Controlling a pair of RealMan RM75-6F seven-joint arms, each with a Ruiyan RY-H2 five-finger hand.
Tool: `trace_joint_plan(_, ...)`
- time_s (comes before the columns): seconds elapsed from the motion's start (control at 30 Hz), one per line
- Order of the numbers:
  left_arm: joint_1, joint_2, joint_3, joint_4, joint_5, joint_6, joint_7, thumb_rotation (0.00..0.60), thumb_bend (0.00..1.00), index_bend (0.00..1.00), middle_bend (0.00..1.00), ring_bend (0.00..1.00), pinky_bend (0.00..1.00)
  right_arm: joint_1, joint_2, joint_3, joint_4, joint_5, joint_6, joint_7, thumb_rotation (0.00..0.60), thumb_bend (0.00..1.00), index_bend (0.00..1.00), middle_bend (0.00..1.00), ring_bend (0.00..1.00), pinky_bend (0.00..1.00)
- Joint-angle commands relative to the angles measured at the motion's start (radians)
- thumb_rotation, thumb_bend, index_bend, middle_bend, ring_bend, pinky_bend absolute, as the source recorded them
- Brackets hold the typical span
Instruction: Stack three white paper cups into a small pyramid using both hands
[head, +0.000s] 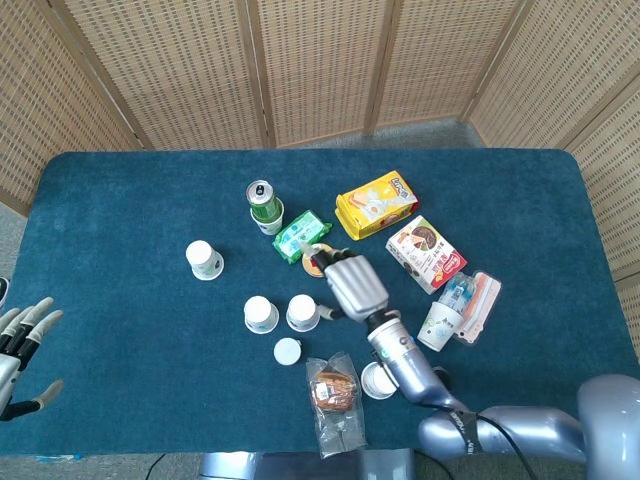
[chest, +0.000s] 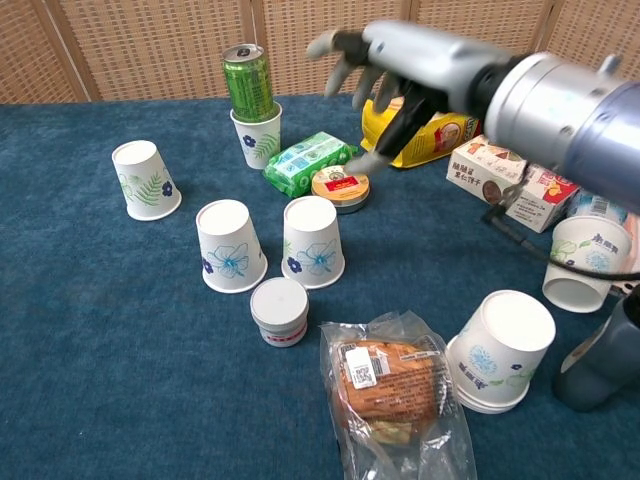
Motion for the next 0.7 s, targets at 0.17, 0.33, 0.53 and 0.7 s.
trace_joint_plan(0.17,0.002,-0.001,0.002,-0.002,0.004,0.004,0.003,0.6,0.31,0.0,0.0,0.0,0.0,-0.109,0.122,0.025,0.116,-0.157,0.091,0.266,0.6,0.18,0.06,0.26,0.29,0.33)
trace_joint_plan(0.33,0.003,-0.005,0.004,-0.004,0.011,0.003,0.017,0.6,0.31,0.0,0.0,0.0,0.0,-0.158,0.188,0.021,0.196,-0.164,0.076,0.389,0.6,0.17,0.07,0.26,0.29,0.33)
trace_joint_plan(0.53,0.004,-0.007,0.005,-0.01,0.013,0.003,0.025,0.6,0.31,0.0,0.0,0.0,0.0,-0.233,0.241,0.003,0.263,-0.19,0.11,0.495,0.6,0.16,0.08,0.26,0.29,0.33)
trace_joint_plan(0.7,0.003,-0.008,0.008,-0.011,0.018,0.0,0.03,0.6,0.31,0.0,0.0,0.0,0.0,-0.309,0.281,-0.025,0.306,-0.241,0.188,0.538,0.6,0.17,0.08,0.26,0.29,0.33)
